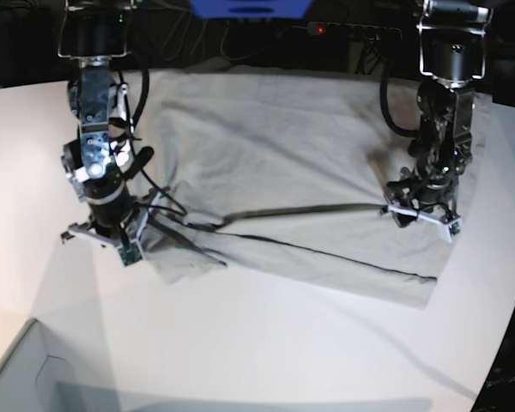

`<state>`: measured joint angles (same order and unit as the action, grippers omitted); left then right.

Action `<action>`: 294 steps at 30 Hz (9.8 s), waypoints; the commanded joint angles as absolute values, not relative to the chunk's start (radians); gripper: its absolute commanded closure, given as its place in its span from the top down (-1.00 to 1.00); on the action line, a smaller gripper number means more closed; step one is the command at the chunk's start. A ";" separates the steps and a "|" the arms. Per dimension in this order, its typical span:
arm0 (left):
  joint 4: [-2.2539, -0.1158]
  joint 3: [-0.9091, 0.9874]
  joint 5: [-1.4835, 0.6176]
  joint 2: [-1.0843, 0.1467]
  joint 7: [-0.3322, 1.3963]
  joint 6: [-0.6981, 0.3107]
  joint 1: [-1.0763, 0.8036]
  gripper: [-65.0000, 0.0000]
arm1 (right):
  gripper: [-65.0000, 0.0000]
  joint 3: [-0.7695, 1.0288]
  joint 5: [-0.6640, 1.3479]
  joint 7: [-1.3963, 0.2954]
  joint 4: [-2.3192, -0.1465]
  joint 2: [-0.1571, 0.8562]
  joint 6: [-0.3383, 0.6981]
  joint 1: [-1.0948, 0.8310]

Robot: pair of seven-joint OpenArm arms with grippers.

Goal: Layout the t-shirt on the table in an organized manner, then fold the t-shirt properly
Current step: 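Pull the grasped fabric with the right gripper toward the sleeve, then smooth the shirt flat with both grippers pressing on the fabric, then grasp the shirt body with both grippers and tug it straight, then slide the left gripper along the shirt edge toward the hem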

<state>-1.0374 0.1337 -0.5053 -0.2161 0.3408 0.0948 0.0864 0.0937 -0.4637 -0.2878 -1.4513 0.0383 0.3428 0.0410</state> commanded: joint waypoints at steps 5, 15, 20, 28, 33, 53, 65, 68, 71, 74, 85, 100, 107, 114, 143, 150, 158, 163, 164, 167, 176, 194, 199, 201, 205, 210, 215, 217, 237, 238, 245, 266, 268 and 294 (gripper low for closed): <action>-1.036 0.134 -0.506 -0.223 0.381 0.105 0.085 0.01 | -1.00 0.096 -0.456 -0.263 -1.415 0.062 0.334 0.197; -1.036 0.134 -0.504 -0.225 0.381 0.105 0.070 0.01 | -1.00 0.094 -0.456 -0.262 -1.198 0.077 0.334 0.481; -1.036 0.134 -0.504 -0.225 0.381 0.105 0.068 0.01 | -1.00 0.094 -0.456 -0.262 -1.059 0.067 0.334 0.596; -1.036 0.134 -0.504 -0.223 0.384 0.105 0.068 0.01 | -1.00 0.101 -0.456 -0.260 -0.914 0.051 0.328 0.661; -1.036 0.134 -0.504 -0.223 0.383 0.105 0.068 0.01 | -0.83 0.102 -0.455 -0.262 -0.917 0.050 0.328 0.662; -1.219 0.134 -0.503 -0.225 0.380 0.107 0.120 0.01 | 0.08 0.096 -0.455 -0.312 -1.474 0.001 0.332 0.085; -0.751 0.134 -0.507 -0.286 0.234 0.104 0.337 0.01 | 0.08 0.101 -0.453 -0.312 -1.429 -0.022 0.332 -0.001; -0.679 0.134 -0.512 -0.309 0.183 0.104 0.337 0.01 | 0.08 0.101 -0.453 -0.312 -1.434 -0.004 0.332 0.019; -0.633 0.134 -0.512 -0.334 0.165 0.104 0.334 0.01 | 0.08 0.102 -0.453 -0.315 -1.423 -0.002 0.332 0.047; -0.616 0.134 -0.512 -0.357 0.165 0.104 0.302 0.01 | 0.08 0.113 -0.453 -0.317 -1.420 -0.002 0.332 0.074; -0.618 0.134 -0.513 -0.390 0.163 0.104 0.266 0.01 | 0.08 0.170 -0.453 -0.312 -1.205 -0.031 0.332 0.166; -0.618 0.134 -0.513 -0.386 0.163 0.104 0.266 0.01 | 0.08 0.176 -0.453 -0.312 -1.106 -0.033 0.332 0.257; -0.618 0.134 -0.513 -0.384 0.163 0.104 0.266 0.01 | 0.08 0.174 -0.453 -0.312 -1.089 -0.053 0.332 0.246; -0.618 0.134 -0.513 -0.383 0.163 0.104 0.266 0.01 | 0.08 0.173 -0.453 -0.312 -1.089 -0.064 0.332 0.222; -0.618 0.134 -0.513 -0.337 0.171 0.104 0.263 0.01 | 0.08 0.285 -0.455 -0.236 -1.268 0.016 0.239 -0.081; -0.628 0.136 -0.513 -0.335 0.171 0.104 0.251 0.01 | 0.08 0.248 -0.455 -0.240 -1.432 -0.015 0.239 -0.128; -0.926 0.136 -0.513 -0.335 0.174 0.111 0.174 0.01 | 0.08 0.234 -0.455 -0.239 -1.575 -0.068 0.298 -0.125; -1.044 0.136 -0.513 -0.335 0.174 0.111 0.153 0.01 | 0.08 0.171 -0.455 -0.237 -1.538 -0.105 0.360 -0.111; -1.047 0.136 -0.513 -0.335 0.174 0.111 0.154 0.01 | 0.08 0.156 -0.455 -0.242 -1.512 -0.105 0.360 -0.104; -1.052 0.136 -0.513 -0.338 0.174 0.111 0.157 0.01 | 0.08 0.143 -0.455 -0.242 -1.448 -0.105 0.358 -0.074; -1.072 0.136 -0.510 -0.335 0.170 0.111 0.140 0.01 | 0.09 0.143 -0.455 -0.246 -1.402 -0.064 0.372 0.033; -0.903 0.134 -0.512 -0.340 0.174 0.107 0.131 0.01 | 0.08 0.143 -0.453 -0.326 -1.224 -0.093 0.438 0.058; -0.977 0.134 -0.513 -0.337 0.174 0.111 0.064 0.01 | 0.09 0.143 -0.453 -0.326 -1.302 -0.090 0.438 -0.018; -1.010 0.134 -0.513 -0.337 0.174 0.111 0.035 0.01 | 0.09 0.143 -0.453 -0.326 -1.330 -0.082 0.438 -0.042; -1.081 0.136 -0.513 -0.337 0.174 0.111 -0.010 0.01 | 0.08 0.145 -0.453 -0.326 -1.368 -0.081 0.438 -0.053; -1.213 0.156 -0.513 -0.338 0.174 0.111 -0.024 0.01 | 0.08 0.139 -0.453 -0.326 -1.486 -0.087 0.438 -0.082; -1.175 0.232 -0.512 -0.306 0.176 0.111 0.104 0.01 | 0.08 0.137 -0.453 -0.326 -1.563 -0.114 0.440 -0.108; -1.089 0.251 -0.512 -0.294 0.176 0.105 0.170 0.01 | 0.08 0.137 -0.453 -0.326 -1.563 -0.122 0.440 -0.113; -0.596 0.366 -0.515 -0.245 0.163 0.101 0.469 0.02 | 0.08 0.137 -0.453 -0.326 -1.560 -0.124 0.440 -0.145; -0.596 0.363 -0.515 -0.245 0.163 0.101 0.469 0.02 | 0.08 0.137 -0.453 -0.326 -1.560 -0.124 0.440 -0.153; -0.599 0.369 -0.513 -0.243 0.165 0.101 0.409 0.02 | 0.08 0.136 -0.453 -0.326 -1.561 -0.124 0.440 -0.171; -0.901 0.469 -0.515 -0.194 0.176 0.101 0.111 0.02 | 0.08 0.136 -0.453 -0.326 -1.558 -0.119 0.440 -0.252; -0.923 0.472 -0.515 -0.194 0.176 0.101 0.111 0.02 | 0.08 0.136 -0.453 -0.326 -1.558 -0.119 0.440 -0.268; -0.719 0.473 -0.730 -0.231 0.249 0.102 0.355 0.02 | 0.08 0.140 -0.453 -0.325 -1.567 -0.099 0.440 -0.325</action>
<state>-0.7094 0.4717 -0.7238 -0.2203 0.2501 0.1074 0.3386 0.1390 -0.4496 -0.3367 -1.5486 -0.0994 0.4328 -0.3279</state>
